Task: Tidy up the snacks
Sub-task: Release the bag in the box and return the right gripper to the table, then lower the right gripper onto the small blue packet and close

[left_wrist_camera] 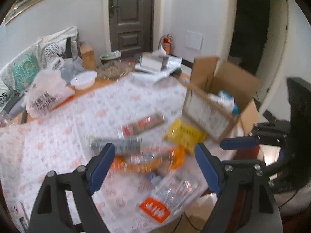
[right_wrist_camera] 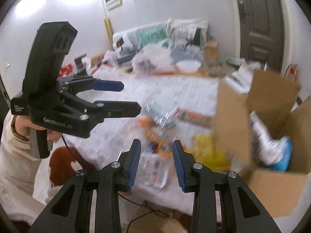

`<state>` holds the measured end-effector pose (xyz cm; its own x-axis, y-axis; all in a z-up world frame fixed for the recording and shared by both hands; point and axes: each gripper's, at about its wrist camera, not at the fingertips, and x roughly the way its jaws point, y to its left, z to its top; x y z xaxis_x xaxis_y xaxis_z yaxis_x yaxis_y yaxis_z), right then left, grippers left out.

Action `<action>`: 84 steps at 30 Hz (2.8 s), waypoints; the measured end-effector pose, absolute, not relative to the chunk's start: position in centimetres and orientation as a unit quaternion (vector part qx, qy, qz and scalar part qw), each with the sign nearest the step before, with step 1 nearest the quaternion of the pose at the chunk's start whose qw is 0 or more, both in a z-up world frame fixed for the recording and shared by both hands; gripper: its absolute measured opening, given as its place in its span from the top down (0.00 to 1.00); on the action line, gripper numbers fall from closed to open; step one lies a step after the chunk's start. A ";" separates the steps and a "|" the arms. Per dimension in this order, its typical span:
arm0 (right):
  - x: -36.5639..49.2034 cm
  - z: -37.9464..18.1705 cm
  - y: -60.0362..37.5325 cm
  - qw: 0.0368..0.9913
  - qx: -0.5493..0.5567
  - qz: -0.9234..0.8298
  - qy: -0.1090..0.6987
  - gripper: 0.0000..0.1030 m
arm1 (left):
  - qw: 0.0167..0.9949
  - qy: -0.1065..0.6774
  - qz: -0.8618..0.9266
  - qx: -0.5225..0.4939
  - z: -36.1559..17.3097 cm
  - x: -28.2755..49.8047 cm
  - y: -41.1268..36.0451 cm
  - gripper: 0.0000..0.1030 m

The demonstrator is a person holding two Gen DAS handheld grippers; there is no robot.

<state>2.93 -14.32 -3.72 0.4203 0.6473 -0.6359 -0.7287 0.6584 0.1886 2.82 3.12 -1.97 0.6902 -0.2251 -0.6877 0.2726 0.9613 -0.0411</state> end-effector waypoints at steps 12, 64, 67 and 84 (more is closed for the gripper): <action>4.1 -13.8 -12.1 0.822 -0.068 0.365 0.431 0.69 | 0.892 0.396 -0.204 0.077 -12.4 1.2 2.6 0.21; 5.6 -13.1 -5.5 0.824 -0.083 0.361 0.429 0.92 | 0.903 0.384 -0.186 0.057 -14.8 -2.0 6.3 0.28; 6.1 -13.1 -5.3 0.824 -0.078 0.363 0.428 0.92 | 0.906 0.379 -0.175 0.069 -15.0 -1.7 5.9 0.28; 5.4 -13.9 -3.2 0.840 -0.114 0.325 0.419 0.75 | 0.917 0.384 -0.105 0.019 -14.7 -0.7 9.3 0.36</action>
<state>5.39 -3.20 -13.93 0.4386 0.4510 -0.7773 -0.6411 0.7632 0.0810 -0.66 9.33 -14.67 0.6829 -0.1786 -0.7083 0.2074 0.9772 -0.0464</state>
